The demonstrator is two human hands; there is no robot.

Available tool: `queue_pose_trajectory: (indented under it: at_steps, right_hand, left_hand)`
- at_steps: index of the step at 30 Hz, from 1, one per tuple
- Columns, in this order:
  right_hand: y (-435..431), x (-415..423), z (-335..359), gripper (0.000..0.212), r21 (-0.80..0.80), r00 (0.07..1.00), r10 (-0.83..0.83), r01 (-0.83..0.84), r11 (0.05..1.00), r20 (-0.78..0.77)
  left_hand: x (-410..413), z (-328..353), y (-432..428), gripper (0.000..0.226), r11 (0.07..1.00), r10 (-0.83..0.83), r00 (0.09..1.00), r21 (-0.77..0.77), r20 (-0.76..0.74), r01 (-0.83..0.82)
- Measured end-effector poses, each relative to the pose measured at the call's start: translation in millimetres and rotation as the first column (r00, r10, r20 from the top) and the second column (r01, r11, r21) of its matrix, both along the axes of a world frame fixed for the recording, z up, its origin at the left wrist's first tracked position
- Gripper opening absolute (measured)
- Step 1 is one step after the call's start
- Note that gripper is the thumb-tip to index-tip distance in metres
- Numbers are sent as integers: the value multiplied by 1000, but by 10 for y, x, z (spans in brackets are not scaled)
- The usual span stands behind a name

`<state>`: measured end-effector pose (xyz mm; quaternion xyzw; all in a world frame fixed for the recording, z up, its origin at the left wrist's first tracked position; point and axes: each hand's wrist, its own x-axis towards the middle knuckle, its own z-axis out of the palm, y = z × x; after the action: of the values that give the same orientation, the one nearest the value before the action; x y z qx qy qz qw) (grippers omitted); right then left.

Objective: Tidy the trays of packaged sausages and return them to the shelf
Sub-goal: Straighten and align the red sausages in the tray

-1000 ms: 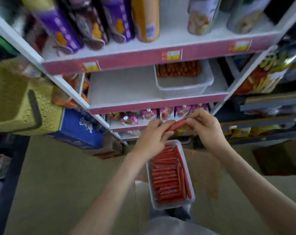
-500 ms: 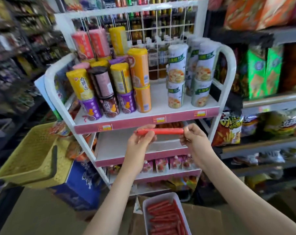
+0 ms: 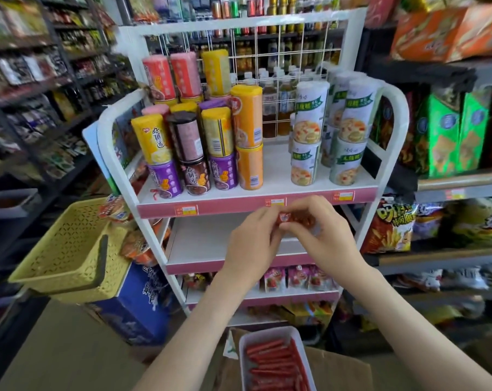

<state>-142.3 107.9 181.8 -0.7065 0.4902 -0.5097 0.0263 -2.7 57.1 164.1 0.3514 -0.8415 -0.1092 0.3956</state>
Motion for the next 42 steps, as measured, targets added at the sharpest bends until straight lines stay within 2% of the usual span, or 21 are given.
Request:
queue_pose_trajectory:
  at_steps: [4, 6, 8, 10, 12, 14, 15, 17, 20, 21, 22, 24, 26, 29, 31, 32, 33, 34, 36, 39, 42]
  right_hand:
    - [-18, -13, -40, 13, -50, 1000, -16, 17, 999, 20]
    - [-18, -12, -45, 18, -56, 999, -27, 30, 998, 44]
    - [-5, -3, -32, 27, 21, 983, -33, 29, 999, 178]
    - [-17, -20, -39, 25, 122, 885, -19, -43, 992, 466]
    - [-73, -100, -98, 18, 173, 717, -54, -94, 980, 695]
    - [-136, -198, -193, 14, 196, 564, -69, -168, 966, 823]
    - [-158, -221, -236, 14, 194, 498, -59, -223, 955, 865]
    - [-186, -221, -310, 13, 170, 400, -30, -319, 932, 916]
    - [-209, -205, -377, 13, 113, 326, 40, -438, 892, 945]
    - [-213, -202, -386, 21, 121, 339, 54, -475, 872, 939]
    - [-213, -201, -390, 28, 165, 399, 51, -490, 856, 915]
    - [-197, -188, -353, 34, 315, 617, 15, -422, 850, 787]
    - [-155, -176, -282, 36, 357, 770, 19, -318, 878, 638]
    - [-56, -158, -136, 35, 189, 883, 130, -237, 953, 450]
    - [-2, -121, -87, 37, 65, 965, 174, -190, 980, 196]
    - [-4, -104, -96, 33, 14, 981, 178, -180, 984, 74]
    - [-12, -80, -103, 25, -11, 984, 176, -176, 984, 14]
    - [-10, -51, -109, 17, -6, 985, 169, -169, 986, 27]
    - [3, -12, -121, 14, 87, 964, 141, -164, 982, 227]
    - [-11, -35, -161, 26, 193, 824, 36, -175, 966, 565]
    - [-101, -134, -276, 24, 212, 685, -27, -187, 959, 728]
  left_hand:
    - [22, 15, 21, 35, 997, 15, 999, -77, 28, -13]
    - [34, 10, 6, 36, 996, 22, 999, -86, 46, -18]
    - [51, 14, 9, 34, 1000, 7, 1000, -11, 9, -7]
    - [99, 29, 4, 28, 989, 5, 998, 149, -62, 4]
    - [173, 44, -14, 16, 940, 19, 988, 340, -153, 34]
    - [236, 73, -4, 12, 841, 36, 922, 510, -385, 180]
    - [244, 90, 18, 15, 795, 54, 854, 540, -517, 277]
    - [213, 127, 63, 16, 772, 63, 750, 509, -658, 382]
    - [105, 132, 134, 19, 821, -39, 744, 402, -667, 404]
    - [72, 116, 142, 19, 846, -91, 764, 354, -639, 397]
    - [47, 99, 149, 19, 874, -126, 792, 311, -597, 374]
    - [18, 67, 147, 19, 939, -157, 862, 198, -482, 282]
    - [9, 0, 114, 21, 988, -140, 934, 22, -328, 155]
    - [14, -158, 51, 27, 991, -51, 985, -132, -162, 29]
    - [20, -245, 30, 28, 984, -2, 990, -178, -140, -24]
    - [21, -269, 30, 28, 980, 12, 991, -195, -134, -38]
    - [22, -281, 29, 27, 978, 18, 992, -204, -128, -44]
    - [24, -287, 30, 27, 980, 18, 992, -197, -121, -42]
    - [35, -275, 58, 32, 997, -17, 992, -82, -123, 7]
    - [82, -248, 92, 36, 974, -45, 993, 217, -113, 69]
    - [179, -274, 79, 19, 889, 5, 996, 457, -93, 38]
